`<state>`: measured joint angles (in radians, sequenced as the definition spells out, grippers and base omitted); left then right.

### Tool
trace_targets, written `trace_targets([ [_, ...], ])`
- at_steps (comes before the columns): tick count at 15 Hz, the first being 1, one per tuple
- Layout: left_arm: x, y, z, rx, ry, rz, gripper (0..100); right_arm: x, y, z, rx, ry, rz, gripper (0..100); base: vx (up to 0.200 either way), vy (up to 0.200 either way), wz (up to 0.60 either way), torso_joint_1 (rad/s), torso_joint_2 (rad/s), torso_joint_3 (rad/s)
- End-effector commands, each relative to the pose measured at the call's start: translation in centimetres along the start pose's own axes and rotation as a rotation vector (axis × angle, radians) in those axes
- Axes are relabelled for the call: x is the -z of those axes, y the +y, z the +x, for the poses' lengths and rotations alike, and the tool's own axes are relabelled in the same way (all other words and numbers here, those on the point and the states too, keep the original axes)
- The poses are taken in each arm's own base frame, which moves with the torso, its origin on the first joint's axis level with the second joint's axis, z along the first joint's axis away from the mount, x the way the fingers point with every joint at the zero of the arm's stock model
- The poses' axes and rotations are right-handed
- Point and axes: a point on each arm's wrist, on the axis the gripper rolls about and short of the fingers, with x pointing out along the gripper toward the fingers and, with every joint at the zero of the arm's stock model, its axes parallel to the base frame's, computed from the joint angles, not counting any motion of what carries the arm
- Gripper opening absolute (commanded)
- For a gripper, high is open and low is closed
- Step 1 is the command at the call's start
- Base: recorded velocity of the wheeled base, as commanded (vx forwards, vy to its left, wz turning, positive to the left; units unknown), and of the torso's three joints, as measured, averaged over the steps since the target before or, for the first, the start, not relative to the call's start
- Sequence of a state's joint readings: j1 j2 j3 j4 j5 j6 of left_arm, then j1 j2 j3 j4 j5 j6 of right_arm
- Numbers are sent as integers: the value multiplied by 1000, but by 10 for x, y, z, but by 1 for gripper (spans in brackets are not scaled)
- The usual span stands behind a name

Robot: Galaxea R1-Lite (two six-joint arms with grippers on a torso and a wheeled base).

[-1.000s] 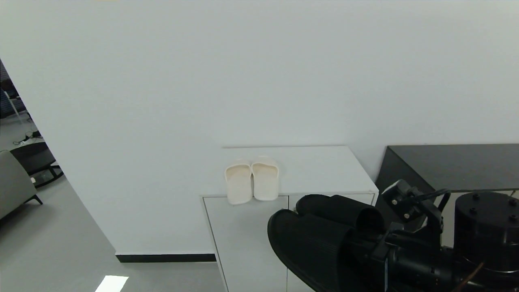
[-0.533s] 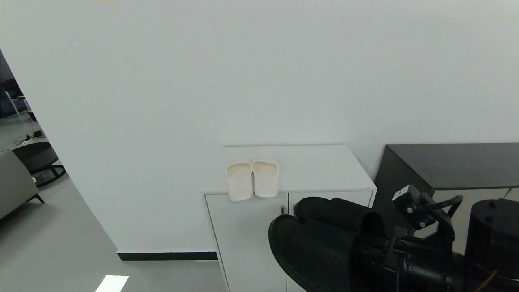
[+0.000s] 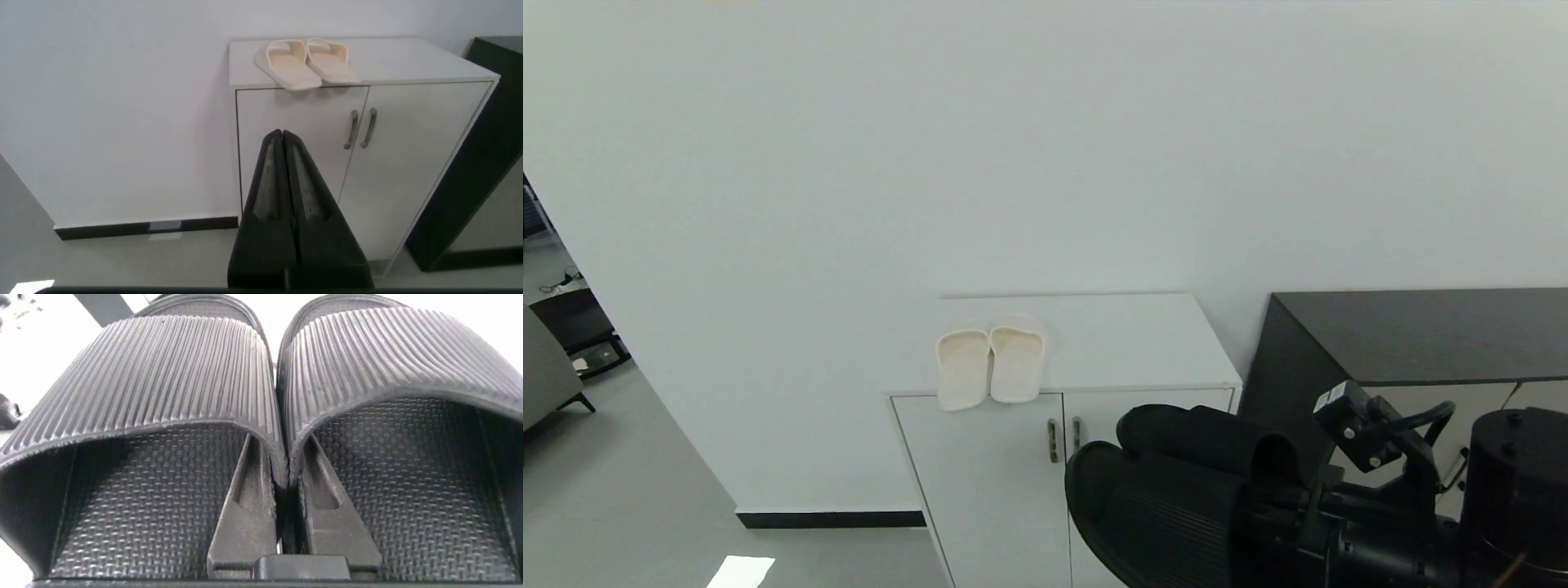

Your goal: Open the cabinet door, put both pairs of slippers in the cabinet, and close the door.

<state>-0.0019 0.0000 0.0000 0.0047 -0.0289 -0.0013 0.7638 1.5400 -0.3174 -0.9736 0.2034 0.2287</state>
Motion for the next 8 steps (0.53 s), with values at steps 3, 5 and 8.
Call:
trace_targets([
  [3,0,0,0,-2,-2,0,0,1,0,0,0,3,0,0,0,0,0,0,0,0],
  [5,0,0,0,-2,-2,0,0,0,0,0,-1,-3,-1,0,0,0,0,0,0,0],
  [8,0,0,0,-2,-2,0,0,3,-1,-1,1,6,1,0,0,0,0,0,0,0],
])
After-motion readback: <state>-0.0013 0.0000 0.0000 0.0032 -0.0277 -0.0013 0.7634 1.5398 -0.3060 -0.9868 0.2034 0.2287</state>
